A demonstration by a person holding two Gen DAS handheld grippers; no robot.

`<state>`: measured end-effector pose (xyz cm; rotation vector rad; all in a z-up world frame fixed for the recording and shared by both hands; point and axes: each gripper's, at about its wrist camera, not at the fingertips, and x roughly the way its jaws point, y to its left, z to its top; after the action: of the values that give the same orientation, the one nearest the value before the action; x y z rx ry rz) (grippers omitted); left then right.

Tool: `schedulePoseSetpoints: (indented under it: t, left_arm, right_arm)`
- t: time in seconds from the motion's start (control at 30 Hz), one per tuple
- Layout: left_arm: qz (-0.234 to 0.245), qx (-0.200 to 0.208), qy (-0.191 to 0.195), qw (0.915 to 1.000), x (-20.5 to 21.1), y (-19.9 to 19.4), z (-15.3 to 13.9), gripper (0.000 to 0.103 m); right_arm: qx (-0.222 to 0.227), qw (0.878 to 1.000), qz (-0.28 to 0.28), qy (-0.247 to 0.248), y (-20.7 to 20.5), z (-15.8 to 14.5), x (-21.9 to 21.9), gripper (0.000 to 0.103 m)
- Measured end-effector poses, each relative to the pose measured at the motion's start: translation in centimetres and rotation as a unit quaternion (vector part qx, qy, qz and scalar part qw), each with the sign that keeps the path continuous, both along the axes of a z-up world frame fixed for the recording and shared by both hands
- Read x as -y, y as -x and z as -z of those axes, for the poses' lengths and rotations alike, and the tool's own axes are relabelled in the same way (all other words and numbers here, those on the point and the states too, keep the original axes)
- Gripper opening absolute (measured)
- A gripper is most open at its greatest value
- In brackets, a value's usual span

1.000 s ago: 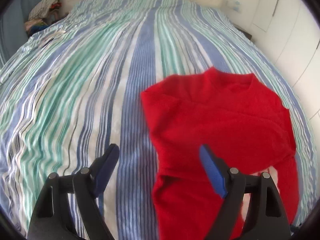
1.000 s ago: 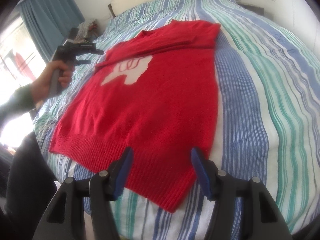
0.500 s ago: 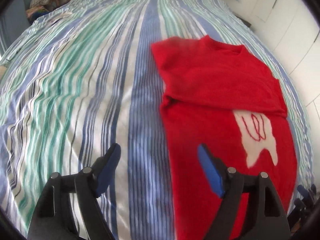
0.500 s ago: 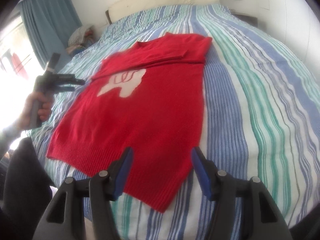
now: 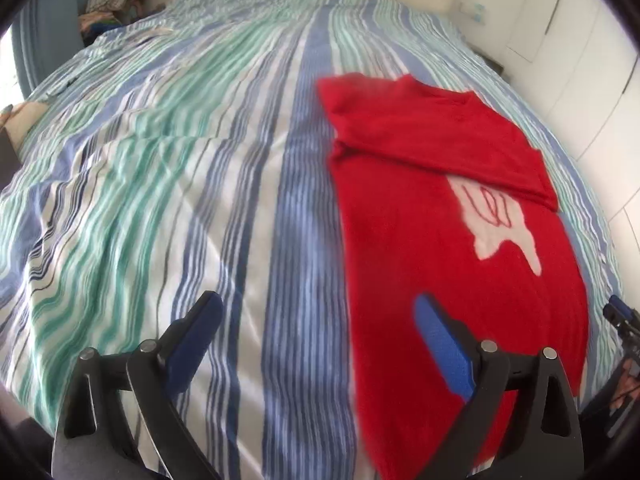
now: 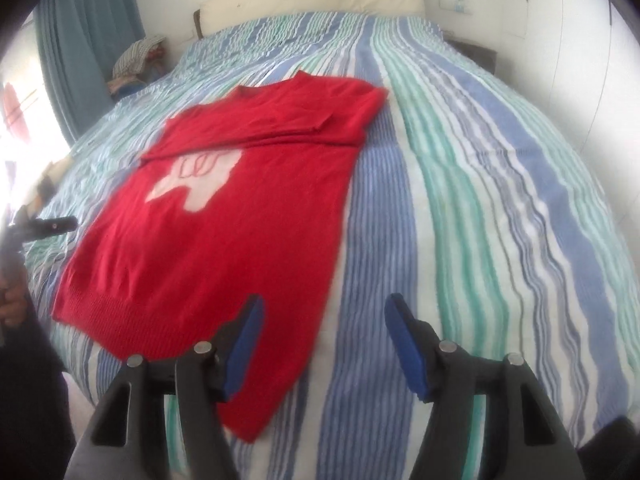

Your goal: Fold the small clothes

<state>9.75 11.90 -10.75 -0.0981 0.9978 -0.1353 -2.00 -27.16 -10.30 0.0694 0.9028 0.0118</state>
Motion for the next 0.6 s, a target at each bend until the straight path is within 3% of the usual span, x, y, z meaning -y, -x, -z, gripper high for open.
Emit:
schedulePoseSetpoints:
  t: [0.1,0.2,0.33,0.37,0.5,0.6]
  left_arm:
    - [-0.041,0.001,-0.014,0.999,-1.9,-1.7,2.0,0.097]
    - [-0.064,-0.026,-0.038,0.9969,-3.0,-2.2,5.0,0.097]
    - [-0.064,-0.017,-0.043,0.9969,-2.7,-1.8,5.4,0.102]
    - [-0.064,-0.015,-0.046,0.9968,-2.7,-1.7,5.5,0.102]
    - [-0.065,-0.015,-0.041,0.9969,-2.8,-1.6,5.6,0.103]
    - [-0.066,-0.015,-0.032,0.9972,-2.9,-1.9,5.9,0.103]
  right_arm:
    - [0.029,0.999,0.028,0.029,-2.0,-0.6,2.3,0.062]
    - [0.04,0.996,0.062,0.044,-3.5,0.5,4.5,0.063]
    - [0.011,0.994,0.105,0.034,-4.3,4.6,7.1,0.068]
    - [0.026,0.994,0.107,0.027,-4.0,5.1,7.3,0.068]
    - [0.04,0.992,0.11,0.053,-4.1,5.2,6.5,0.076]
    - [0.049,0.992,0.111,0.047,-3.9,5.5,6.7,0.077]
